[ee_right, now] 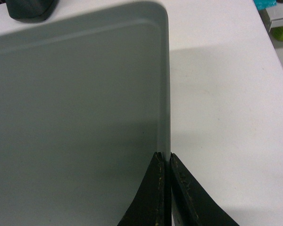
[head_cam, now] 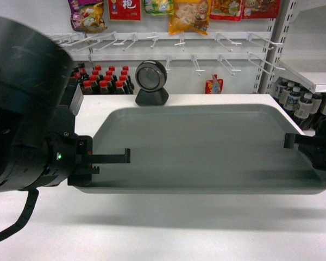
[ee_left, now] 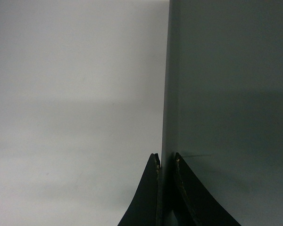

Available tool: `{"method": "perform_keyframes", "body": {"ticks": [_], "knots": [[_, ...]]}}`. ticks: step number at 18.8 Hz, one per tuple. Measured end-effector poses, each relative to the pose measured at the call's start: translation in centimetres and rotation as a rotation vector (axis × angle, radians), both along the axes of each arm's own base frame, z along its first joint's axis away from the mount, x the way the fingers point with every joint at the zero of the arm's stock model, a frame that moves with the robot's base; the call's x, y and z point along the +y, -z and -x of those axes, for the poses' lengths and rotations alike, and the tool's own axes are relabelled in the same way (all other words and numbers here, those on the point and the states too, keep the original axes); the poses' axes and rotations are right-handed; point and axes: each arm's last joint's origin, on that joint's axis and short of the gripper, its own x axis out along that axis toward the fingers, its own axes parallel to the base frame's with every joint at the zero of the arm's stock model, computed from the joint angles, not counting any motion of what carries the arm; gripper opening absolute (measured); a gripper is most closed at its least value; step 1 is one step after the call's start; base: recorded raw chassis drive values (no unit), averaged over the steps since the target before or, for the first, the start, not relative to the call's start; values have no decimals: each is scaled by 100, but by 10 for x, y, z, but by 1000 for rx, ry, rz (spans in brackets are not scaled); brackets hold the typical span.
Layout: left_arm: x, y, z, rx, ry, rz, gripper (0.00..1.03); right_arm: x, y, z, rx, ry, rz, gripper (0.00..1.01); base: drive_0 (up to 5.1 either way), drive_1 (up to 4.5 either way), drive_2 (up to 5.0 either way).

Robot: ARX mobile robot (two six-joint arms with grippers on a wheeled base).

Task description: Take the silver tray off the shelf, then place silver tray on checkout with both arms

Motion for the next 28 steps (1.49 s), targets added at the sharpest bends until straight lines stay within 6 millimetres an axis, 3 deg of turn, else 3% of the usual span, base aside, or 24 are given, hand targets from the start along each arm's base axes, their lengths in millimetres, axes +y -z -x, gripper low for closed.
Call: {"method": "perform_keyframes", "body": {"ticks": [1,2,5,8,11,13,16,17,18,19,20,22,23,25,28], "knots": [[13,-2,-15,40,-66,86,4,-1,4,-16,40,-126,-36,2,-498,248,248],[29,11,-45,20,-106,156,3,6,13,-67,-14,-210,-97,3,-498,248,248],[45,25,-76,19,-114,160,3,23,36,-109,18,-229,-97,3,-498,248,248],[50,48,-90,88,-125,121,3,40,66,-132,116,-239,-55,3,-498,248,248],[49,59,-90,128,-121,93,3,45,78,-127,149,-282,28,3,-498,248,248],[44,62,-88,143,-106,84,7,44,83,-116,156,-292,62,8,-498,248,248],[35,68,-87,126,-73,54,34,49,83,-102,130,-323,79,33,-498,248,248],[32,65,-85,60,-53,41,43,49,79,-99,96,-318,77,43,-498,248,248],[31,60,-81,-89,-25,41,45,48,71,-96,39,-308,80,52,-498,248,248],[36,51,-74,-266,31,56,36,47,62,-95,-163,-209,131,49,-498,248,248],[45,31,-53,-465,79,48,23,37,50,-82,-350,-51,192,36,-498,248,248],[65,-8,-12,-733,87,39,1,12,28,-30,-491,66,211,10,-498,248,248],[72,-12,2,-741,80,27,1,4,20,-16,-501,76,216,1,-498,248,248],[80,-3,36,-670,95,19,1,-11,12,20,-478,79,223,2,-498,248,248],[91,-19,72,-732,95,23,1,-22,1,65,-475,69,217,2,-498,248,248]]}}
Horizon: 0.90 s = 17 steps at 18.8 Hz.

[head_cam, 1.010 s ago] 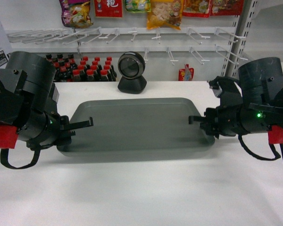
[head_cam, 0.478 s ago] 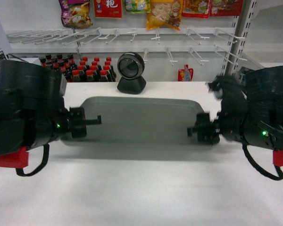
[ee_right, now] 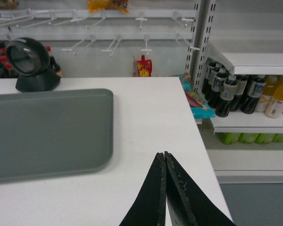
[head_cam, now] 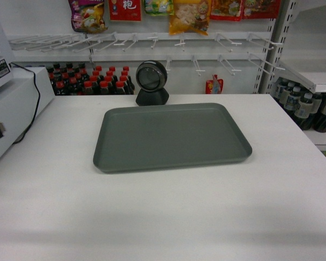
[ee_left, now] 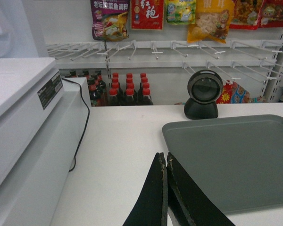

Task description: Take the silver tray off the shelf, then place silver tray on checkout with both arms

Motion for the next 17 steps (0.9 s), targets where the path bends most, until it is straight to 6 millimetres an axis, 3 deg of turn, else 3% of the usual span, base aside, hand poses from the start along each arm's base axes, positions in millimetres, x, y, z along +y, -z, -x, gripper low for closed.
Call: {"method": "perform_keyframes", "body": {"ticks": [4,6,12,15,17], "knots": [[9,-1,31,46,8,-2,1,-10,-15,35,-63,5,-8,2,-498,248,248],[18,-13,42,18,-7,0,1,-16,-22,48,-96,-10,-11,2,-498,248,248],[18,-12,71,24,1,0,1,-23,-29,77,-56,4,-11,2,-498,248,248],[18,-15,80,7,1,0,1,-23,-43,89,-122,1,-11,2,-498,248,248],[18,-14,86,13,1,0,1,-23,-39,96,-96,2,-11,2,-498,248,248]]}}
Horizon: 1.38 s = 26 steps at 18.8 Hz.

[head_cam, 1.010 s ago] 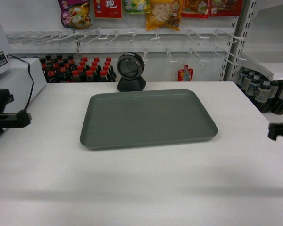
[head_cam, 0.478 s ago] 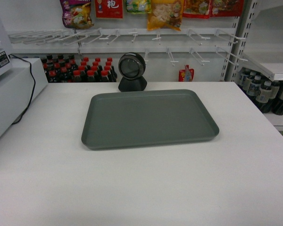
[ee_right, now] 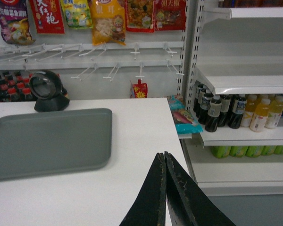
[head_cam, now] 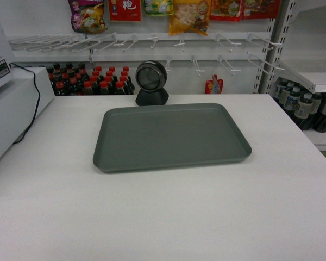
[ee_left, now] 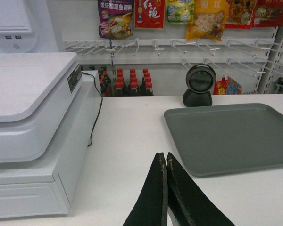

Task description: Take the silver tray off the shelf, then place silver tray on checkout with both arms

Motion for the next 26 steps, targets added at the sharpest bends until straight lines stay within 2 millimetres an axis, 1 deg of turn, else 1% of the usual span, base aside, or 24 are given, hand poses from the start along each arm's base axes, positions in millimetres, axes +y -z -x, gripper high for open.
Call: {"method": "perform_keyframes", "body": {"ticks": [2,3,14,26], "knots": [[0,0,6,2,0,0,1,0,2,7,11,0,0,2,-498,248,248],[0,0,8,2,0,0,1,0,0,10,-3,0,0,2,-498,248,248],[0,-7,29,-21,0,0,1,0,-8,32,-28,0,0,2,0,0,0],[0,-7,41,-28,0,0,1,0,-8,46,-31,0,0,2,0,0,0]]}}
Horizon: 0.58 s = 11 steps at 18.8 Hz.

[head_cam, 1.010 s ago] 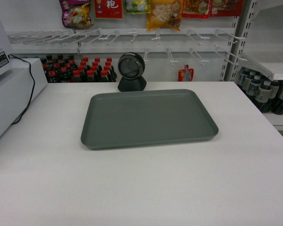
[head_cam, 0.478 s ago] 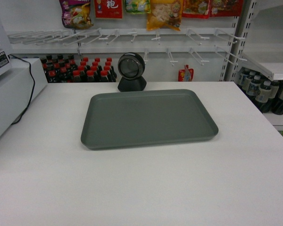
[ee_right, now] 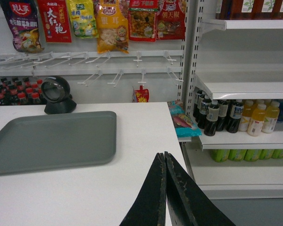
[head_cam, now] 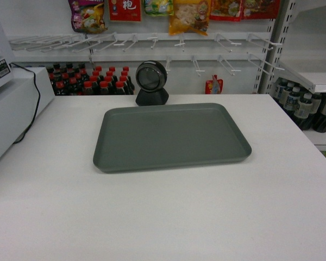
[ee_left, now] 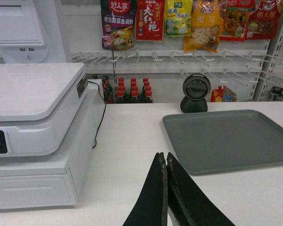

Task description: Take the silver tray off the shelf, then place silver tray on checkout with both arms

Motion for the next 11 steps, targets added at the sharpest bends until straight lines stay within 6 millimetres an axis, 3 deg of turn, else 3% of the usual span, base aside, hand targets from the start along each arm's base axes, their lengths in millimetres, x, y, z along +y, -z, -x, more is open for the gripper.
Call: {"method": "perform_keyframes", "body": {"ticks": [8,9,11], "knots": [[0,4,10,16,0,0,1,0,4,12,19,0,0,2,0,0,0],[0,4,10,18,1,0,4,0,4,12,15,0,0,10,0,0,0],[0,4,10,19,1,0,24,0,4,12,11,0,0,30,0,0,0]]}}
